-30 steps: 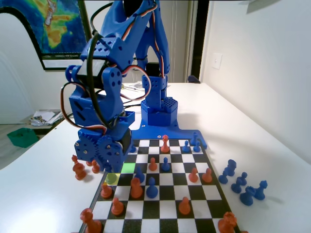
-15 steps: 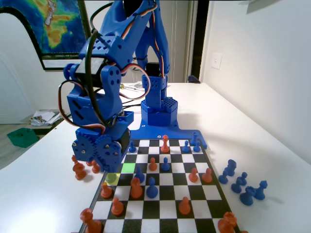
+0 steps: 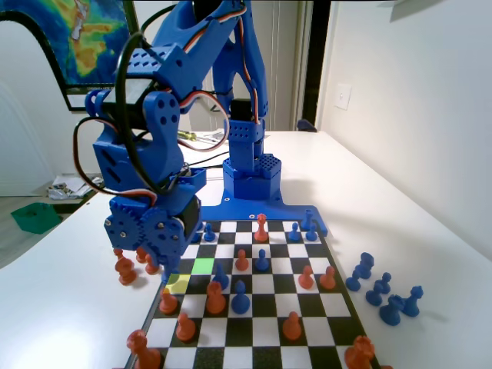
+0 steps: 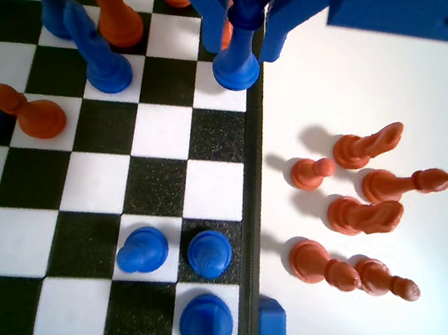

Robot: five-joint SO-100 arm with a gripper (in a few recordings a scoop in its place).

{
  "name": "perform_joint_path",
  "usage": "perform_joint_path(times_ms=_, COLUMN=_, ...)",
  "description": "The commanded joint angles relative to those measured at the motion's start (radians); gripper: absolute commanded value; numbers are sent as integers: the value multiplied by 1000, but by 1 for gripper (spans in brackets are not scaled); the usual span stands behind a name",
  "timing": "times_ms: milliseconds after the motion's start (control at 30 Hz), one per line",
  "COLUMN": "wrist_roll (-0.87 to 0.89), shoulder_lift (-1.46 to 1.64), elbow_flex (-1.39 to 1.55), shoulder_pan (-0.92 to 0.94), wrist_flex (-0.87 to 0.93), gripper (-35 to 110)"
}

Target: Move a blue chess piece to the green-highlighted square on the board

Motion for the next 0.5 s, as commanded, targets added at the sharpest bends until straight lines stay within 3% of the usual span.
perform_joint_path(times_ms=0, wrist_roll=-14, shoulder_lift=61, elbow_flex=-43, shoulder_pan=2, wrist_flex=29, gripper=3)
perform_joint_path(times_ms=467, wrist_roll=38, shoulder_lift=270, elbow_flex=147, shoulder_pan=-81, wrist_flex=64, gripper=3)
